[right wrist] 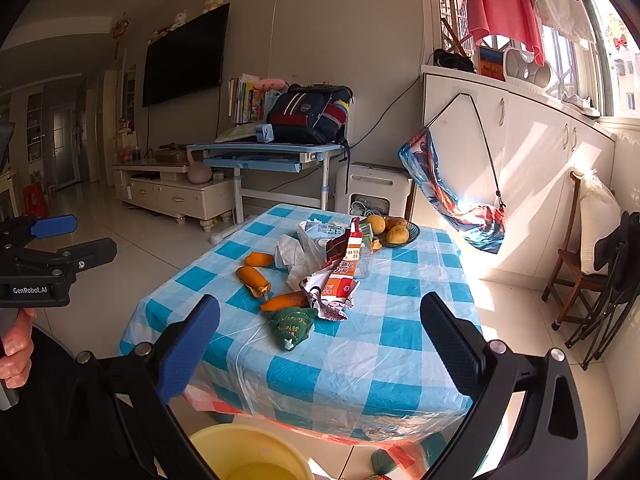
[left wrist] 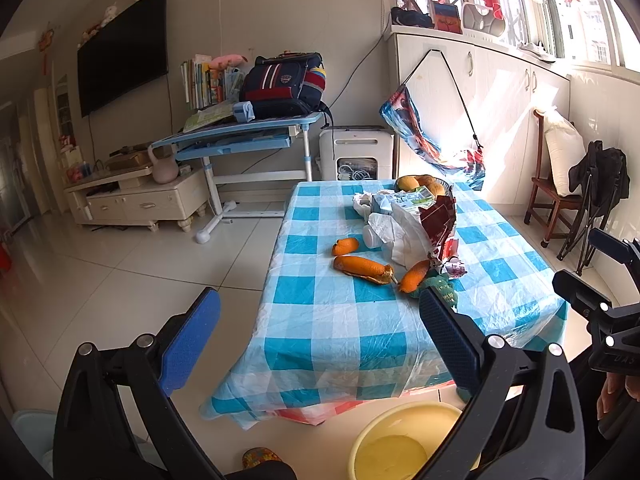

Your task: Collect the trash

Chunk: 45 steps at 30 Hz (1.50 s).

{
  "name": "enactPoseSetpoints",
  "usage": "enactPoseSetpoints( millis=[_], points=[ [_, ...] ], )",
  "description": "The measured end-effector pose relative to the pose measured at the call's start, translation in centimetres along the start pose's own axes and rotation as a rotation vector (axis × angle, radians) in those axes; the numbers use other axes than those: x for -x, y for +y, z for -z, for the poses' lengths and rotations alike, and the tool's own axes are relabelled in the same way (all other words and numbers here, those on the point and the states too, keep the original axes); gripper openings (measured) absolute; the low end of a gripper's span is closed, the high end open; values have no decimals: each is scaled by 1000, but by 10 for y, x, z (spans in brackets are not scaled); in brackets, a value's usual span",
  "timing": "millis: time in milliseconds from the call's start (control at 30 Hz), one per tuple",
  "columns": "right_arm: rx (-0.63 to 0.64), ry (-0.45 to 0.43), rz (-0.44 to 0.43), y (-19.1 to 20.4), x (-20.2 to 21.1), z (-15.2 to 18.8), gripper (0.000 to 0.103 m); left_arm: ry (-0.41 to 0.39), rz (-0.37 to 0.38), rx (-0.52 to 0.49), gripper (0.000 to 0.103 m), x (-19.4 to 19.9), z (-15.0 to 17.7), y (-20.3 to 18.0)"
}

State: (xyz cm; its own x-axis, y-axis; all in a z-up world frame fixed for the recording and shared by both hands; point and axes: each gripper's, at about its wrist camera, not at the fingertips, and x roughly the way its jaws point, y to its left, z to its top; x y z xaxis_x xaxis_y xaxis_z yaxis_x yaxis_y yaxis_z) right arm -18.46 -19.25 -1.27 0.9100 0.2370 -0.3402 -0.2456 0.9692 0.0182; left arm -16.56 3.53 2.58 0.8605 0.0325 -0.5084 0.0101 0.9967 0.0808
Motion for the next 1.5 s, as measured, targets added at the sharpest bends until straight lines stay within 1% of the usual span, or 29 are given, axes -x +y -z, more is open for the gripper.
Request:
enactPoseSetpoints(
  millis=[200,500,567,633,700,800,867,933,1033,1167,1233,1333,1433,1500],
  points=[
    [3,-31,-14,2,1,2,96,0,-1,-1,96,0,0,1],
    [5,-21,-26,3,0,1,96,7,5,-9,96,0,1,-2],
    [3,-14,-34,3,-1,0,96,28,13,-23,96,-2,1,-4],
    [-5,-7,-48,2,-1,-2,96,79,27,-48,96,-5,-3,-5],
    [-9,4,-55,1,0,-3,96,87,72,-42,96,-7,-7,-2],
    [-29,28,-67,-2,-5,-3,96,137,97,8,96,-28,-5,10],
    [-48,47,-87,-6,-12,-4,96,188,127,74,96,-51,-2,19],
    [-77,79,-97,-9,-18,-4,96,240,133,118,96,-72,-2,24],
    [-110,121,-136,-11,-26,-2,96,293,160,193,96,-103,-6,27],
    [-79,182,-169,-1,-42,-1,96,375,199,299,96,-151,-14,24],
    [-78,216,-187,2,-49,2,96,406,193,326,96,-174,-16,16],
    [-87,247,-199,-1,-53,5,96,438,167,323,94,-207,-20,-1],
    [-91,274,-203,-4,-59,7,96,480,121,301,86,-234,-22,-16],
    [-89,303,-210,-4,-70,9,96,502,86,285,77,-251,-23,-24]
  ],
)
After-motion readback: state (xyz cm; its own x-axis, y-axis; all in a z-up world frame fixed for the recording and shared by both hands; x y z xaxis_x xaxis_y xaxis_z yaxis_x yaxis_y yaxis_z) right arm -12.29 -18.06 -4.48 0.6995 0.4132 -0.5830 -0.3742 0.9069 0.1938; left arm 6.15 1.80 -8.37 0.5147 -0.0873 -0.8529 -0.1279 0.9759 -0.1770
